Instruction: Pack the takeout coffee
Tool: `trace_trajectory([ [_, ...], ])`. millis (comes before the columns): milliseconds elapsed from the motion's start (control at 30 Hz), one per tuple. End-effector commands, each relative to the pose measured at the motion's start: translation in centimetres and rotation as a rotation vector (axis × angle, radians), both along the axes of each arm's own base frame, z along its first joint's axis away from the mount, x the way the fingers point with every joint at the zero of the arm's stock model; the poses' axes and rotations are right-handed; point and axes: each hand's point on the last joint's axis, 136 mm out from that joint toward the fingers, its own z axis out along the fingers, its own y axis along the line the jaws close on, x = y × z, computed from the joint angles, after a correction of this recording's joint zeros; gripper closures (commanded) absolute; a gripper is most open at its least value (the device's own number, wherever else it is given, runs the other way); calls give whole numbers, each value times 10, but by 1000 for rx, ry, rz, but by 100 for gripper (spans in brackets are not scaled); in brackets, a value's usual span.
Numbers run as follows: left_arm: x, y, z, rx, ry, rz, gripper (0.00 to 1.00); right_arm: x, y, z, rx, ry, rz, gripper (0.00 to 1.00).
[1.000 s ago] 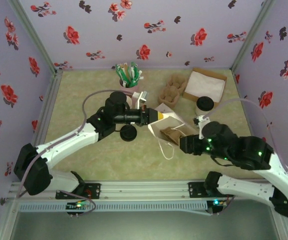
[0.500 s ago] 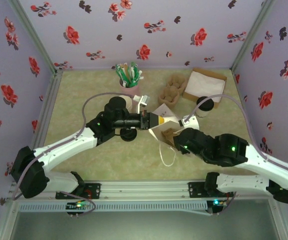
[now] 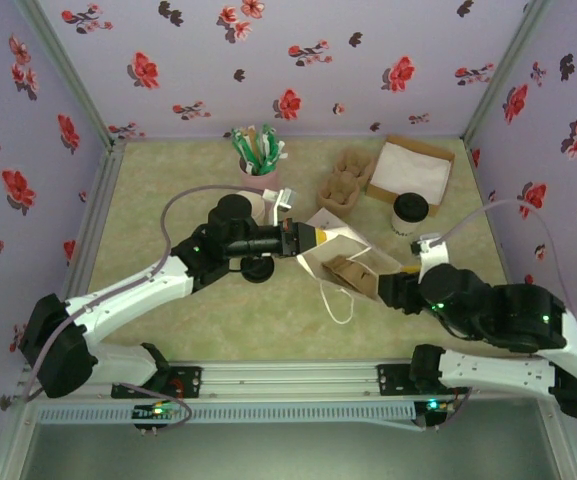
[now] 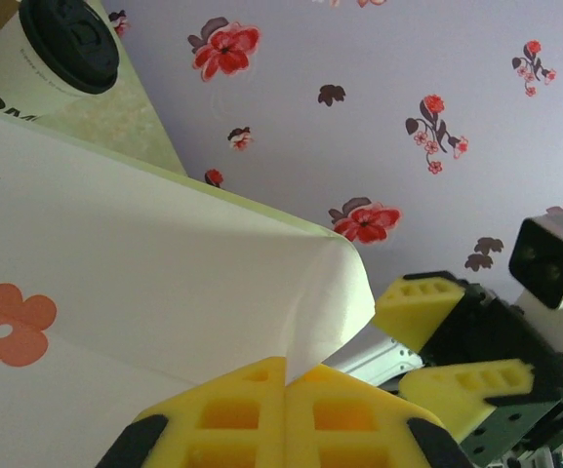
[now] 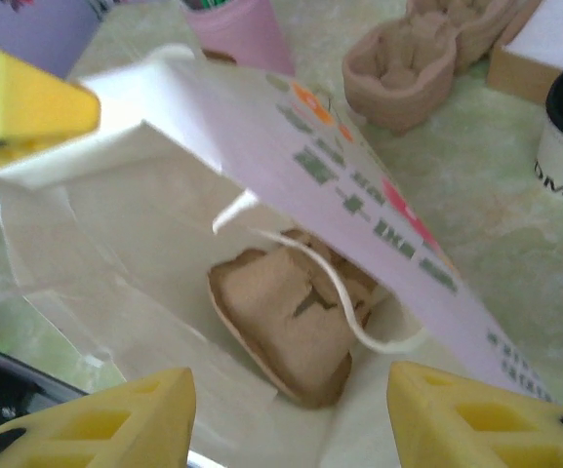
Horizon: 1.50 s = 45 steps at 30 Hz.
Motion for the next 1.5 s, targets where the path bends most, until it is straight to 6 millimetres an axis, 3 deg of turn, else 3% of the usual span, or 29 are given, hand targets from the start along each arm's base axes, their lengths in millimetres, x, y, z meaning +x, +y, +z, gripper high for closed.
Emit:
trace_trajectory([
  [0, 0, 3, -3, 1, 0, 18, 100, -6, 10, -28, -40, 85, 11, 46],
  [233, -1, 4, -6, -14, 10, 21, 100, 4, 14, -50, -56, 70, -45, 44],
  [400, -2, 10, 0, -31, -11, 36, 100, 19, -19, -39, -119, -30, -165, 45],
  [800, 0, 10, 6, -46, -38, 46, 100, 14, -1, -13, -26, -53, -67, 44],
  [933, 2, 12, 6, -49, -38, 64, 100, 13, -14, -4, 9, -46, -117, 44],
  [1133, 3, 8, 9, -72, -26, 55, 100, 13, 7, -28, -50, 6, -77, 43],
  [1233, 1, 6, 11, -85, -26, 42, 100, 17, 17, -30, -55, -5, -67, 43],
  [1333, -2, 4, 10, -90, -21, 33, 100, 23, 12, -30, -73, -28, -98, 44],
  [1467, -4, 5, 11, -96, -27, 34, 100, 27, 1, -44, -124, -1, -150, 44],
])
